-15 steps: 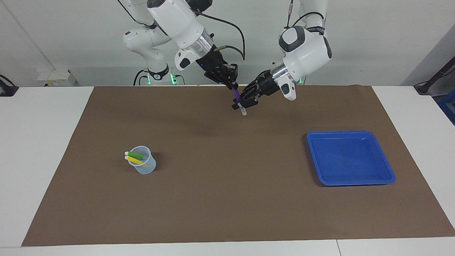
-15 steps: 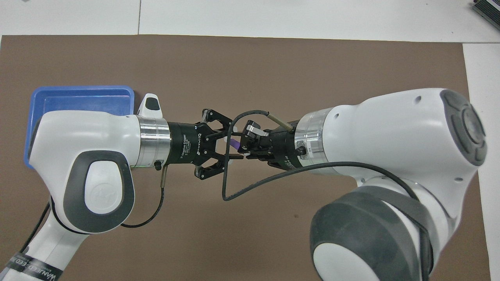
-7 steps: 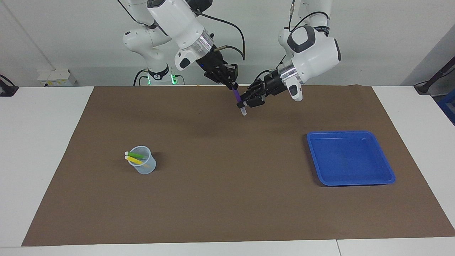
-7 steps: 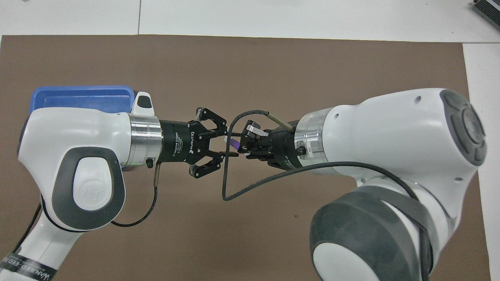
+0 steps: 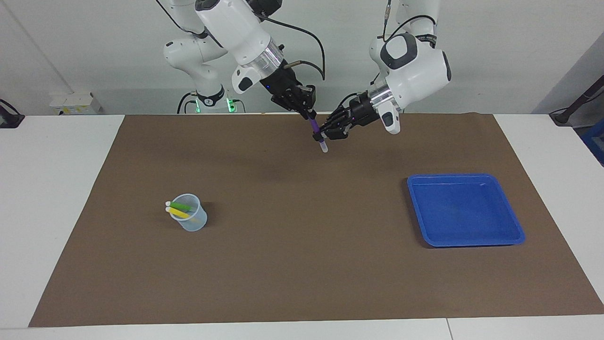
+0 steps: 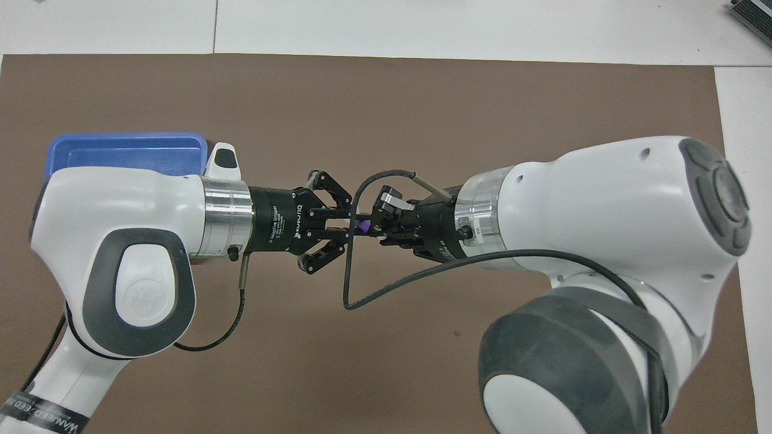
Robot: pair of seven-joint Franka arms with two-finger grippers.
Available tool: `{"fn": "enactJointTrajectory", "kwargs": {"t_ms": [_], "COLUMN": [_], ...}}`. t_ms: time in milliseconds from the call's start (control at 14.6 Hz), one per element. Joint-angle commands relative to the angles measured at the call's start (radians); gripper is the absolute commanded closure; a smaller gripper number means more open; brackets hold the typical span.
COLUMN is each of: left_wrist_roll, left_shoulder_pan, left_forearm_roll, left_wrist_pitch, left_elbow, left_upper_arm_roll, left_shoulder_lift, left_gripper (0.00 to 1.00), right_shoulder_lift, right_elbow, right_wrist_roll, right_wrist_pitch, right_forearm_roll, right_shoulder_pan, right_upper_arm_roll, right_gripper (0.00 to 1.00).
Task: Right arm passes pens to left for tray arrangement
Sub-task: 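Close the left gripper on the purple pen held by the right, then open the right gripper and pull both grippers apart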
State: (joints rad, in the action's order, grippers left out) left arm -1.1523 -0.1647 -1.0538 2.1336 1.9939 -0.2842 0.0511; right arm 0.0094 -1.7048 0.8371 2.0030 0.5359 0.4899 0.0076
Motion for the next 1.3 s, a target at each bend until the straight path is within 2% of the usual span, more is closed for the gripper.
{"fn": "enactJointTrajectory", "kwargs": {"t_ms": [0, 68, 205, 274, 342, 411, 616, 753, 890, 1027, 1232], "left_wrist_roll": [0.009, 0.009, 0.014, 0.016, 0.022, 0.037, 0.052, 0.087, 0.181, 0.320, 0.423], "left_shoulder_pan": [0.004, 0.004, 0.007, 0.008, 0.008, 0.008, 0.028, 0.031, 0.050, 0.060, 0.091], "left_forearm_roll": [-0.023, -0.023, -0.017, -0.017, -0.014, 0.006, 0.130, 0.165, 0.220, 0.326, 0.362], "left_wrist_pitch": [-0.014, -0.014, -0.015, -0.015, -0.015, -0.018, -0.041, -0.050, -0.081, -0.104, -0.115], "left_elbow": [0.011, 0.011, 0.014, 0.014, 0.014, 0.014, 0.014, 0.016, 0.025, 0.043, 0.074], "left_upper_arm_roll": [0.004, 0.005, 0.007, 0.007, 0.007, 0.007, 0.007, 0.007, 0.007, 0.007, 0.007], "left_shoulder_lift": [0.019, 0.019, 0.019, 0.019, 0.019, 0.019, 0.021, 0.021, 0.030, 0.039, 0.053], "left_gripper": [1.00, 1.00, 1.00, 1.00, 1.00, 1.00, 1.00, 1.00, 1.00, 1.00, 1.00], "right_shoulder_lift": [-0.003, -0.003, -0.003, -0.002, -0.002, 0.000, 0.000, 0.000, 0.000, -0.011, -0.023], "right_elbow": [-0.012, -0.012, -0.012, -0.012, -0.010, -0.009, -0.002, -0.001, 0.008, 0.008, 0.010], "right_wrist_roll": [0.011, 0.011, 0.016, 0.014, 0.014, 0.016, 0.016, -0.001, -0.073, -0.151, -0.275], "right_wrist_pitch": [0.019, 0.017, 0.014, 0.011, 0.008, 0.006, -0.001, -0.013, -0.056, -0.108, -0.167], "right_forearm_roll": [0.024, 0.024, 0.024, 0.024, 0.022, 0.022, 0.006, 0.001, -0.060, -0.076, -0.099], "right_shoulder_pan": [-0.004, -0.005, -0.008, -0.013, -0.016, -0.017, -0.020, -0.024, -0.056, -0.079, -0.134], "right_upper_arm_roll": [0.006, 0.005, 0.005, 0.005, 0.005, 0.005, 0.003, -0.003, -0.002, -0.008, -0.008], "right_gripper": [1.00, 1.00, 0.55, 0.44, 0.26, 0.02, 0.00, 0.00, 0.00, 0.00, 0.00]}}
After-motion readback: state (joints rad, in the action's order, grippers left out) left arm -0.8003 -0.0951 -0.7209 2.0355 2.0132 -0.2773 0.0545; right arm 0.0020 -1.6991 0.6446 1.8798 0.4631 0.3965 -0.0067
